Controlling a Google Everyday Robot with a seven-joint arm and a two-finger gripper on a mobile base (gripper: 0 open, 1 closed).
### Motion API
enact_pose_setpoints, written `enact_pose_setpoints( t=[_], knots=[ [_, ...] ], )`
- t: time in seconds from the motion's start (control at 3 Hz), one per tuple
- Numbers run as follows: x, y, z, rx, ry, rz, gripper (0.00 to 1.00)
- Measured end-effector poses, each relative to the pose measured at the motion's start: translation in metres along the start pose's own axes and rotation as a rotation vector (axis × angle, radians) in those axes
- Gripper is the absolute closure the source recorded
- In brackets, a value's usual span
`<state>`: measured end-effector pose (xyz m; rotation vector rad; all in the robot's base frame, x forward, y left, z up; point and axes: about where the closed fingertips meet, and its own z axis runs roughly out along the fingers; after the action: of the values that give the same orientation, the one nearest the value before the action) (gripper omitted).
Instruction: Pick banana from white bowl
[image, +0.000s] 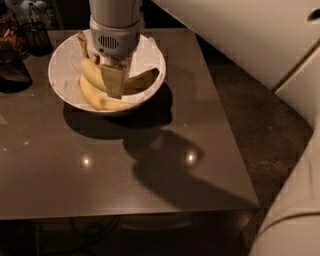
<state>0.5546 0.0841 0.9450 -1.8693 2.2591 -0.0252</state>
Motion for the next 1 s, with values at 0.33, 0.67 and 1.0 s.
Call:
enact_pose_setpoints(
  t=[0.33,0.67,1.0],
  knots=[
    [0.001,-0.002,0.004,-0.033,0.008,0.001,1.0],
    [0.023,0.021,-0.006,-0.079,0.02,0.051,1.0],
    [0.05,0.052,-0.025,-0.096,0.012,0.12,1.0]
  ],
)
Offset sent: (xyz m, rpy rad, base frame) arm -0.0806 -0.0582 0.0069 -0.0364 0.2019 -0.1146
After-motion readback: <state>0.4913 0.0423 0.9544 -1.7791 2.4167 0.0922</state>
